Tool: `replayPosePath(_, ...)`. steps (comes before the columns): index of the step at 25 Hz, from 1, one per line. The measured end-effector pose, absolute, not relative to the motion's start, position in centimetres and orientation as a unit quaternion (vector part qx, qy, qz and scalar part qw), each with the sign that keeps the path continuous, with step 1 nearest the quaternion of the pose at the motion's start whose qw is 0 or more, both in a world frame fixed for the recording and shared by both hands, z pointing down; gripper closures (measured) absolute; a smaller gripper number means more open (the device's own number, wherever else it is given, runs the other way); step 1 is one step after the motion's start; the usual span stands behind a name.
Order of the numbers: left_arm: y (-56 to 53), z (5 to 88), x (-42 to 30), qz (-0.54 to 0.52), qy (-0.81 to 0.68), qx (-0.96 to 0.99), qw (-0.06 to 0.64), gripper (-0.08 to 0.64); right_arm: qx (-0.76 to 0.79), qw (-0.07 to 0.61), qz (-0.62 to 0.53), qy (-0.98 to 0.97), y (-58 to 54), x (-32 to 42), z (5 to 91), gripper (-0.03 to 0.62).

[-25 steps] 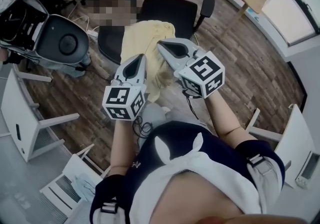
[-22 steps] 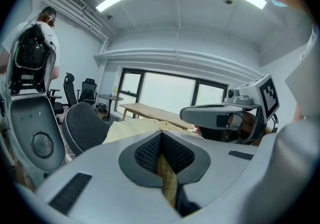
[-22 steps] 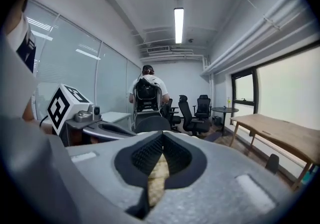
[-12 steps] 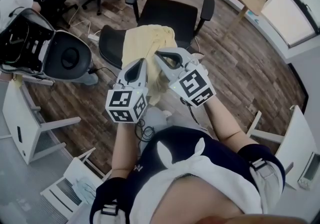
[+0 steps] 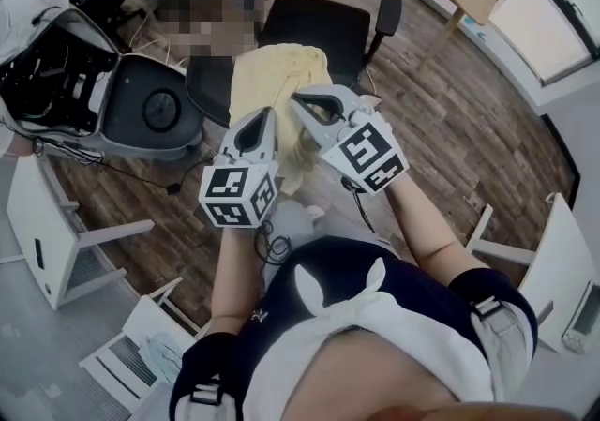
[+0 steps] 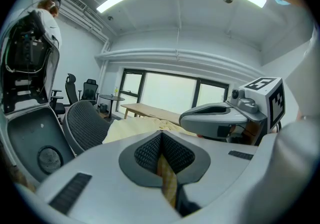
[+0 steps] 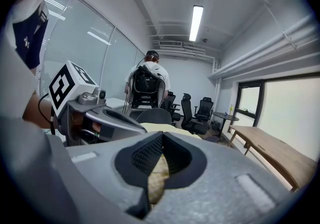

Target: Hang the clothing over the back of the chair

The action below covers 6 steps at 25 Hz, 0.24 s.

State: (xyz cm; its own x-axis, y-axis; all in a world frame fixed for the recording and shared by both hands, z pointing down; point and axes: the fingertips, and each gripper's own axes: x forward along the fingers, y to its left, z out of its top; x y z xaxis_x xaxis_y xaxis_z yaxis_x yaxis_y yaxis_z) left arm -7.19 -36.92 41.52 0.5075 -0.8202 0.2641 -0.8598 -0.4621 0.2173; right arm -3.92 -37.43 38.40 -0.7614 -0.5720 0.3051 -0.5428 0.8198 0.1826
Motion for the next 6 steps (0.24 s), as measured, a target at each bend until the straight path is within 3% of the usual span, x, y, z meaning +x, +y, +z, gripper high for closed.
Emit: replayPosePath(6, -35.2, 40.5, -9.7, 0.050, -0.490, 0.855, 0.164, 0.555, 0.297, 0.182, -0.043, -0.936, -35.7, -6.4, 37.5, 0.594)
